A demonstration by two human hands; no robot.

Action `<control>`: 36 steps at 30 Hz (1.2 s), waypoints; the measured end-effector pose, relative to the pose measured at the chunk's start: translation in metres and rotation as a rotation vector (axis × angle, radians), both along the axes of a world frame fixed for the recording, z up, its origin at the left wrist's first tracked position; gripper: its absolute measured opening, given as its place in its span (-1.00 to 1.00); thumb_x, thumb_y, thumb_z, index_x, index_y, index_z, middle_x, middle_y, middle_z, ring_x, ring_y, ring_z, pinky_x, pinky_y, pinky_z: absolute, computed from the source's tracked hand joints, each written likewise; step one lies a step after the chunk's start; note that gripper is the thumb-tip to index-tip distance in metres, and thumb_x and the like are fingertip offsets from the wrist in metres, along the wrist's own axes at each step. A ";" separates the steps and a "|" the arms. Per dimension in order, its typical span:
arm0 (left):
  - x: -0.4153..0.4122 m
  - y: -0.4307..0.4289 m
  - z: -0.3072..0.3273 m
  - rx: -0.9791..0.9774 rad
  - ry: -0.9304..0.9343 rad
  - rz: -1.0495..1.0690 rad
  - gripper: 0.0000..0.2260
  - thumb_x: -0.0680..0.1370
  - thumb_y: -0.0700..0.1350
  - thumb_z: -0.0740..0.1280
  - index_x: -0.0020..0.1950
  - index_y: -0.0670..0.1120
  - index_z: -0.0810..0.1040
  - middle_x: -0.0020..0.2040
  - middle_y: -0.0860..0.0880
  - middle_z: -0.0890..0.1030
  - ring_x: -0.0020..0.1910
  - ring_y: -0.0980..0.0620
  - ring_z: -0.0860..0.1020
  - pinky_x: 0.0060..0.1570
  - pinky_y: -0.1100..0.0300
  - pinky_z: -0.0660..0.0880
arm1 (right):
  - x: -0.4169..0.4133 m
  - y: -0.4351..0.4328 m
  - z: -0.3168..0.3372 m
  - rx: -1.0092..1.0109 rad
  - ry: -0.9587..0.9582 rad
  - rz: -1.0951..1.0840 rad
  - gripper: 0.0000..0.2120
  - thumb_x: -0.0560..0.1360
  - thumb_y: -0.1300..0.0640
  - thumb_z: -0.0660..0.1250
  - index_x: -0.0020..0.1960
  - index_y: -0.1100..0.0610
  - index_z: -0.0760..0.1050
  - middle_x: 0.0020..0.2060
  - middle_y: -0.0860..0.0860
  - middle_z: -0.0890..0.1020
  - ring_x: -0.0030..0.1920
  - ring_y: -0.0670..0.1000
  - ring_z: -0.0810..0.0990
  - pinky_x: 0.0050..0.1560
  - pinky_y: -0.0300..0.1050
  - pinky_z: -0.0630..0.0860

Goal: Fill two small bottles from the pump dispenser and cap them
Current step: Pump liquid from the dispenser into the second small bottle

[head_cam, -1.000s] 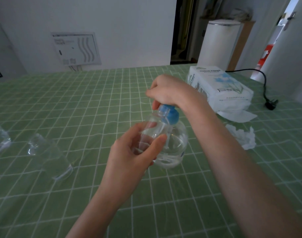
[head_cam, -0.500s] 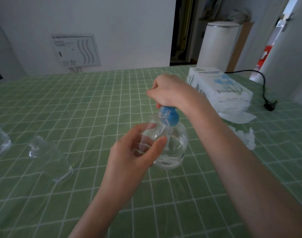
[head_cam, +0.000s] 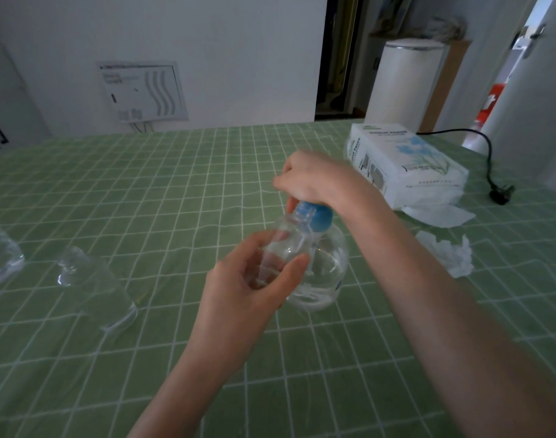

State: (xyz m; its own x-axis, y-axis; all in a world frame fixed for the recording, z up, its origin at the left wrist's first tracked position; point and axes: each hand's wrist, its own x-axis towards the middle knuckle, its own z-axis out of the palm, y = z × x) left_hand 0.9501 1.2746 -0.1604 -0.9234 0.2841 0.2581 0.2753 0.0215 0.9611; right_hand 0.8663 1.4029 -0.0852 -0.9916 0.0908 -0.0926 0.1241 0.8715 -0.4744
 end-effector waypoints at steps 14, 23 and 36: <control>0.004 0.002 0.008 0.014 -0.019 -0.001 -0.76 0.29 0.12 0.36 -0.06 0.15 0.58 -0.44 0.11 0.59 -0.51 0.23 0.50 -0.53 0.43 0.38 | 0.002 0.000 0.008 0.003 0.052 0.015 -0.72 0.59 0.10 0.18 0.19 0.24 0.50 -0.02 0.12 0.66 0.00 0.09 0.63 -0.05 -0.09 0.46; 0.003 0.001 0.001 0.007 -0.032 0.005 -0.76 0.27 0.15 0.37 -0.10 0.17 0.59 -0.44 0.10 0.59 -0.51 0.21 0.49 -0.54 0.43 0.36 | 0.001 0.000 -0.002 -0.014 -0.002 -0.002 -0.71 0.58 0.13 0.16 0.21 0.23 0.50 -0.03 0.11 0.67 0.01 0.07 0.63 -0.10 -0.11 0.41; 0.004 0.003 0.007 0.010 -0.019 -0.006 -0.74 0.30 0.11 0.36 -0.04 0.13 0.57 -0.42 0.12 0.60 -0.49 0.22 0.52 -0.51 0.43 0.39 | 0.002 -0.001 0.009 -0.006 0.037 0.011 -0.71 0.58 0.14 0.18 0.19 0.27 0.52 -0.02 0.14 0.68 0.03 0.10 0.65 -0.04 -0.08 0.51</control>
State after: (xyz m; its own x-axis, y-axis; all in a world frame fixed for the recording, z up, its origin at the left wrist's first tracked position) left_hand 0.9539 1.2772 -0.1533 -0.9265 0.2872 0.2430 0.2567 0.0103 0.9664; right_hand 0.8687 1.4019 -0.0764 -0.9953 0.0794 -0.0563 0.0967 0.8700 -0.4836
